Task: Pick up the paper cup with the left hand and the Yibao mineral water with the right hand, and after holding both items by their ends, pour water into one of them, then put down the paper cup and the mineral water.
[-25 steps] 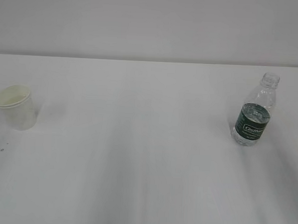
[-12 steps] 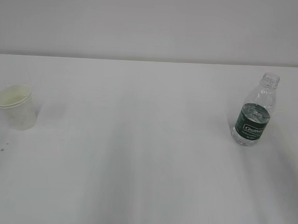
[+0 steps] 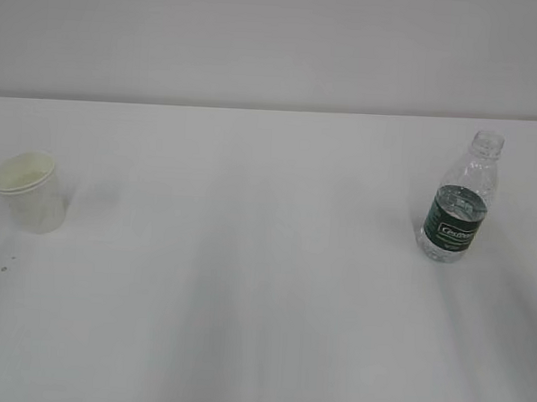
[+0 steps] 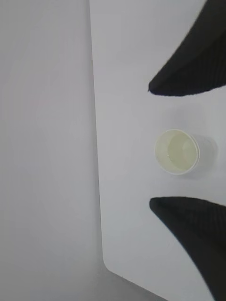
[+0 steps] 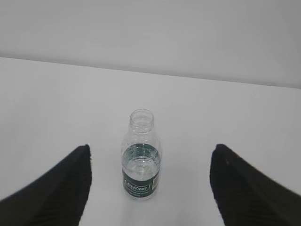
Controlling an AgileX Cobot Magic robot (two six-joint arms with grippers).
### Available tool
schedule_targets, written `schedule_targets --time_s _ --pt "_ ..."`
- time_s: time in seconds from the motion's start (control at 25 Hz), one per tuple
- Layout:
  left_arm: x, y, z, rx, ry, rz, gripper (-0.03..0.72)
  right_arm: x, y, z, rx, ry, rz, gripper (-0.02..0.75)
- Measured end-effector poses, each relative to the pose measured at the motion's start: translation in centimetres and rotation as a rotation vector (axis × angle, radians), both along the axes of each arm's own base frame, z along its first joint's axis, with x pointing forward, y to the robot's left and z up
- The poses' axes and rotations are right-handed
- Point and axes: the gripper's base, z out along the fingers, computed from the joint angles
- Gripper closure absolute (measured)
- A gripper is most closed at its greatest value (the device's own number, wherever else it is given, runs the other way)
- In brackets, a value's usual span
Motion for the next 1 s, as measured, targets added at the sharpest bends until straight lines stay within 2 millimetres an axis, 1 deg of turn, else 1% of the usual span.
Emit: schedule_targets --time_s 0.4,0.64,0.84,1.0 --pt "-1.7 0.0 0.5 0.0 0.002 -0.004 0.214 -1.7 -0.2 0.4 -0.007 0.027 -0.001 0.147" --pt "-3.0 0.1 1.0 -0.001 -0.013 -0.006 0.214 -2.6 -0.3 0.7 -0.007 0.02 -0.002 0.146" --pt "-3.5 0.1 1.1 0.001 0.016 -0.009 0.215 -3.3 -0.4 1.0 -0.007 0.027 -0.003 0.146" --pt "-3.7 0.1 1.6 0.001 0.03 -0.011 0.217 -3.9 -0.4 1.1 -0.009 0.039 -0.004 0.148"
